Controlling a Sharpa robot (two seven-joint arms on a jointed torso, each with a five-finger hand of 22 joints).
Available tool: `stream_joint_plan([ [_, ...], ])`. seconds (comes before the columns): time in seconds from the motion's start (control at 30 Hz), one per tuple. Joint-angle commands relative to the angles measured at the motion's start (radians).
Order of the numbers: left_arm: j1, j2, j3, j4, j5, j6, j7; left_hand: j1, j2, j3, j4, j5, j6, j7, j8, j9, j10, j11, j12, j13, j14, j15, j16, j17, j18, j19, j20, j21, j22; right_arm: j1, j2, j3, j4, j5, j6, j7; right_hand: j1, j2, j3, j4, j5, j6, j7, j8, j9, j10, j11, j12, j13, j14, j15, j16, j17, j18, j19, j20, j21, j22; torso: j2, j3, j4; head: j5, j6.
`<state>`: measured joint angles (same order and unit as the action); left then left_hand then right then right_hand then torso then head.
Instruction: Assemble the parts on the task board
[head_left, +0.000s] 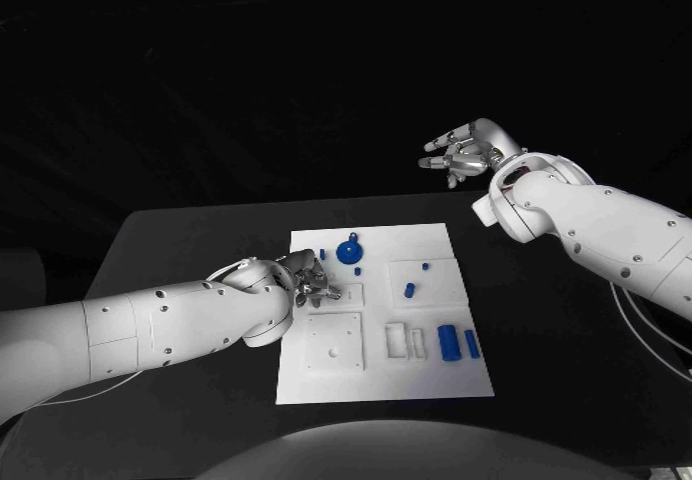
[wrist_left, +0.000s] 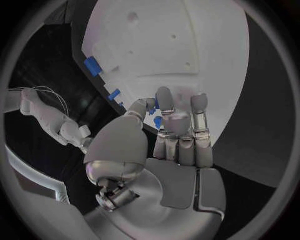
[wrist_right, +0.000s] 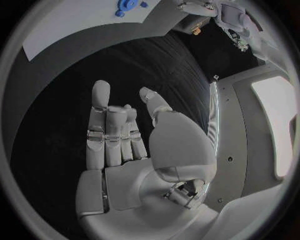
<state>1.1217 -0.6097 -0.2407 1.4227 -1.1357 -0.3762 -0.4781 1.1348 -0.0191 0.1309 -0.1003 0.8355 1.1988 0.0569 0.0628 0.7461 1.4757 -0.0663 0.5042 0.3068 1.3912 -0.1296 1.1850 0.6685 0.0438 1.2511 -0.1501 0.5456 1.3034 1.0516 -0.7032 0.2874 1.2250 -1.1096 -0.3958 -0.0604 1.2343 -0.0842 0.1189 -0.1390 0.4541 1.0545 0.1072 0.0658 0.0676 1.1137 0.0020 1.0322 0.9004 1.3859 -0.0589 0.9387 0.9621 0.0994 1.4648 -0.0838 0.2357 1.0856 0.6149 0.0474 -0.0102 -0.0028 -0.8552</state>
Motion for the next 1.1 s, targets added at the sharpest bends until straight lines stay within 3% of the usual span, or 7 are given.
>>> stream_joint_plan([
  [0.03,-0.002,0.002,-0.002,0.0,-0.005,0.034,-0.011,0.01,0.0,0.081,-0.083,-0.003,0.088,-0.07,0.002,-0.001,0.041,-0.013,0.002,0.001,-0.004,-0.004,0.0,0.0,-0.008,0.008,0.001,-0.005,0.002,0.0,0.001,0.001,0.002,-0.002,0.015,0.002,-0.008,-0.002,-0.002,0.008,0.004,0.008,-0.004,-0.003,-0.001,-0.008,0.0,-0.001,-0.002,0.0,-0.005,-0.005,-0.001,0.009,0.035,0.0,-0.002,-0.003,0.0,0.0007,-0.0001,-0.002,-0.001],
  [0.77,-0.001,0.005,-0.001,-0.003,0.076,0.054,-0.017,0.013,-0.006,0.072,-0.074,-0.026,0.102,-0.076,0.004,0.013,0.041,-0.015,0.018,0.009,0.002,-0.005,0.019,0.019,-0.012,0.018,0.001,-0.025,0.018,-0.002,0.006,0.001,-0.004,-0.002,0.019,0.001,-0.007,-0.004,0.001,0.011,0.015,0.009,-0.004,-0.003,-0.001,-0.009,0.0,-0.002,-0.004,-0.001,-0.005,-0.007,-0.002,0.008,0.034,0.0,-0.003,-0.005,0.001,-0.0002,0.0025,-0.003,-0.005],
  [1.1,0.026,0.002,0.0,-0.008,0.184,0.084,-0.023,0.02,-0.009,0.07,-0.078,-0.041,0.107,-0.077,0.003,0.017,0.04,-0.014,0.024,0.012,0.001,-0.003,0.03,0.032,-0.011,0.018,0.003,-0.029,0.021,-0.002,0.01,0.001,-0.008,-0.002,0.021,0.0,-0.008,-0.004,0.003,0.012,0.024,0.009,-0.004,-0.003,-0.001,-0.009,0.0,-0.002,-0.004,-0.001,-0.005,-0.007,-0.002,0.008,0.035,-0.001,-0.002,-0.005,0.001,0.0003,0.0026,-0.002,-0.005],
])
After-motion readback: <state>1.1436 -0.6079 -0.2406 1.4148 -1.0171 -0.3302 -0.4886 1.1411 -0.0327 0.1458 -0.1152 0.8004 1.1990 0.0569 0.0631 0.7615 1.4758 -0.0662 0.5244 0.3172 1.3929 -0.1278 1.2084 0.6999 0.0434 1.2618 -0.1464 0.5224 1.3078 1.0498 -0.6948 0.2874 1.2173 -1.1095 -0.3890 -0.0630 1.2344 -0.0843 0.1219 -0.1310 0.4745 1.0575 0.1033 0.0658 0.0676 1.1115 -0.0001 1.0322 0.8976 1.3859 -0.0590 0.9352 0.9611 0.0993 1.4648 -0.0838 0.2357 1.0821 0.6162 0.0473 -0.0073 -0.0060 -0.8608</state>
